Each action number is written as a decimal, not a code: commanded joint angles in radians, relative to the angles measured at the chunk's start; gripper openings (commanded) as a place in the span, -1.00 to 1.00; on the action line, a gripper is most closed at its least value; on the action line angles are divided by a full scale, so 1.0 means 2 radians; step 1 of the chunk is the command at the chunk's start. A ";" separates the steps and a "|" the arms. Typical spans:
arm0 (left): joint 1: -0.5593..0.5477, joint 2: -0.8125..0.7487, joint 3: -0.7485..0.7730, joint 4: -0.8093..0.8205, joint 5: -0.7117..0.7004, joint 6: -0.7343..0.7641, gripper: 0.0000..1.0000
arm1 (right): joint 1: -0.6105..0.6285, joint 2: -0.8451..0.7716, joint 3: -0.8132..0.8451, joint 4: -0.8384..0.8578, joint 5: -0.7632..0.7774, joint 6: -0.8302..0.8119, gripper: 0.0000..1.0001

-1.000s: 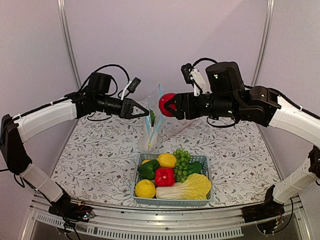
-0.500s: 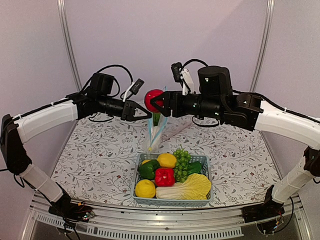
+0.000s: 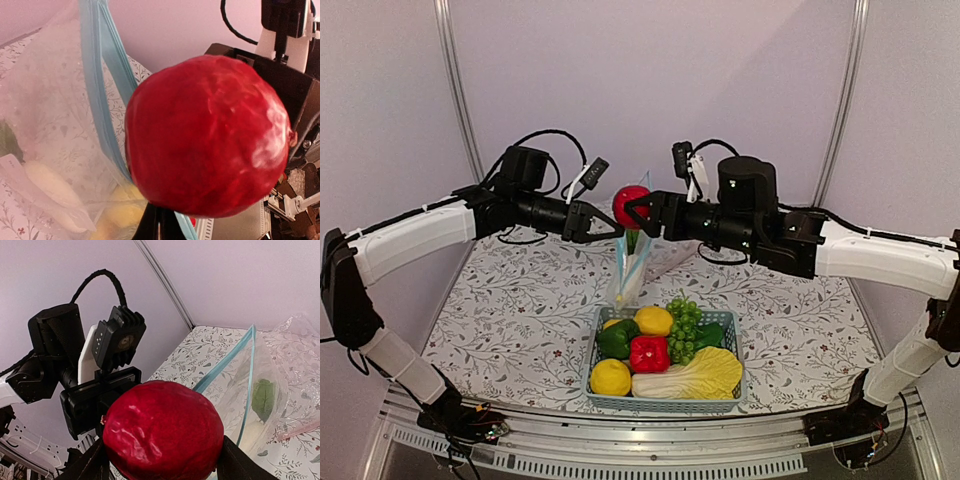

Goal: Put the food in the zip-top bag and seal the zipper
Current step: Place the fake vegetable in the zipper food storage bag, then pick up the fake fruit from the bin, then place the fake fruit in the zipper food storage bag.

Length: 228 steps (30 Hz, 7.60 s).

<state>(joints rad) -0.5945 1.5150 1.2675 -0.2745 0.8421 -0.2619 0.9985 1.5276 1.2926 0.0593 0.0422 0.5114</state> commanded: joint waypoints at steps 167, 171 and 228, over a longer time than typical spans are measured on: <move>0.026 -0.031 -0.007 -0.003 -0.090 0.005 -1.00 | 0.058 0.055 -0.106 -0.318 0.154 0.265 -0.62; 0.026 -0.032 -0.007 -0.002 -0.090 0.005 -1.00 | 0.058 0.026 -0.122 -0.301 0.162 0.255 -0.69; -0.011 -0.033 -0.012 0.010 -0.072 0.007 -1.00 | 0.044 0.043 0.121 -0.109 0.193 -0.008 -0.76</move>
<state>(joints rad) -0.6022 1.4700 1.2598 -0.2874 0.6781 -0.2543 1.0916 1.5822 1.4990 -0.2237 0.4202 0.5037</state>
